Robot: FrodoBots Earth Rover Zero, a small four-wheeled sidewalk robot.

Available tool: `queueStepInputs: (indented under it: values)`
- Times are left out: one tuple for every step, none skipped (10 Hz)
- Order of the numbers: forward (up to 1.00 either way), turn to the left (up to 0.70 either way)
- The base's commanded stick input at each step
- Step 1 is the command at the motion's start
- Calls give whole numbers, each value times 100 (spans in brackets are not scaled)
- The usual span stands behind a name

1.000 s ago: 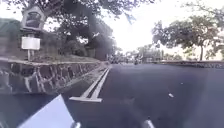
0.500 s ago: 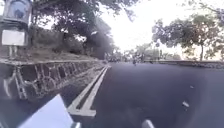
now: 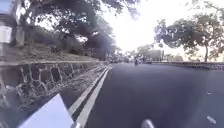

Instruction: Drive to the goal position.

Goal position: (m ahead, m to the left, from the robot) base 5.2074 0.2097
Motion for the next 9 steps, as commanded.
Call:
queueStepInputs:
  values:
    - [85, -25]
    - [85, -18]
    - [85, -12]
    - [85, -5]
    - [85, 0]
    - [85, 0]
    - [85, 0]
    - [85, 0]
    - [85, 0]
